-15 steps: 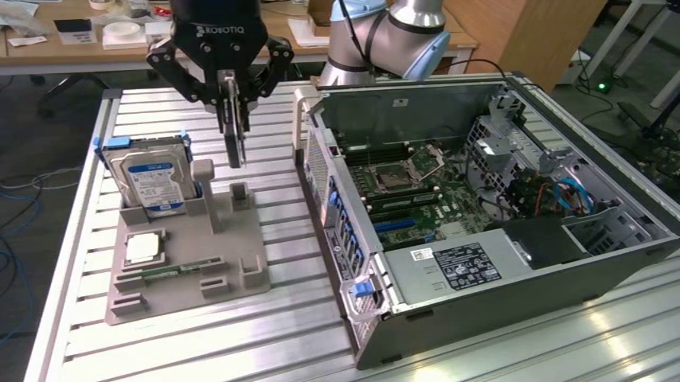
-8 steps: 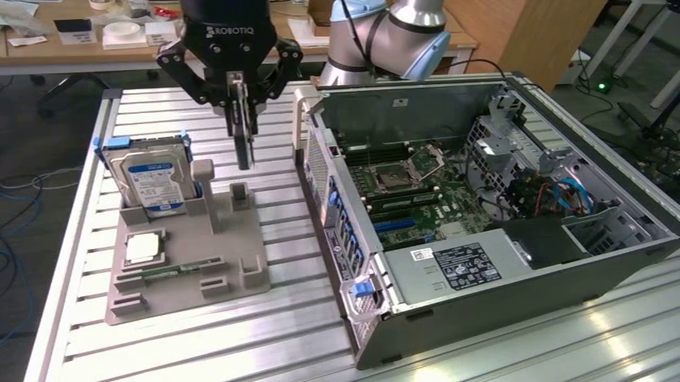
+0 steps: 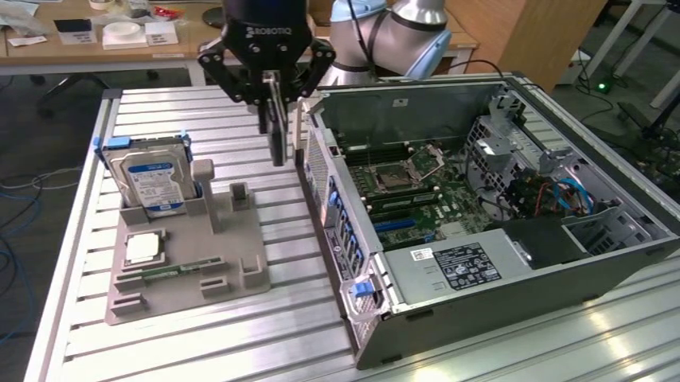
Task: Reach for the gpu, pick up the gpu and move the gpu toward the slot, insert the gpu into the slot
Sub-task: 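Pick up the gpu and move the gpu toward the slot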
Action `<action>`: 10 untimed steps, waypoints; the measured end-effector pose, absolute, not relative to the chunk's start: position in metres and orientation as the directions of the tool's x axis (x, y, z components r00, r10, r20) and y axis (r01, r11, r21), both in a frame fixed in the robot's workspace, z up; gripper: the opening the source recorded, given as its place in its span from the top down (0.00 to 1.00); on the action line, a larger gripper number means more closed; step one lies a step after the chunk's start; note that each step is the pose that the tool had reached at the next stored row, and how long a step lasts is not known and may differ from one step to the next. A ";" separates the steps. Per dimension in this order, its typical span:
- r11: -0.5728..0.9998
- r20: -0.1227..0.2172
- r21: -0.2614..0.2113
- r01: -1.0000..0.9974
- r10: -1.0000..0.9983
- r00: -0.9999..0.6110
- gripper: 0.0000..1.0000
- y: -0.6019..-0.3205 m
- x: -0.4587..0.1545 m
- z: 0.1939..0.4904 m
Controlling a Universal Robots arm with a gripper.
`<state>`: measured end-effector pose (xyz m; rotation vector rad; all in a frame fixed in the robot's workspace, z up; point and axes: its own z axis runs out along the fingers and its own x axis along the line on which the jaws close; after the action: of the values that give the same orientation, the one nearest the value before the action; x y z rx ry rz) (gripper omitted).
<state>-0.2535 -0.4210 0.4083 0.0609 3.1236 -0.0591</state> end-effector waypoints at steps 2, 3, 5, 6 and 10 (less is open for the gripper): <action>0.999 -0.018 -0.037 0.039 0.039 -0.999 0.72 -0.421 -0.244 0.408; 0.999 -0.018 -0.038 0.039 0.039 -0.999 0.72 -0.421 -0.240 0.408; 0.999 -0.018 -0.037 0.039 0.039 -0.999 0.72 -0.421 -0.231 0.408; 0.999 -0.018 -0.037 0.039 0.039 -0.999 0.72 -0.421 -0.226 0.408; 0.999 -0.017 -0.038 0.039 0.039 -0.999 0.72 -0.421 -0.208 0.408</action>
<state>-0.2079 -0.4210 0.4077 0.0610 3.1237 -0.0592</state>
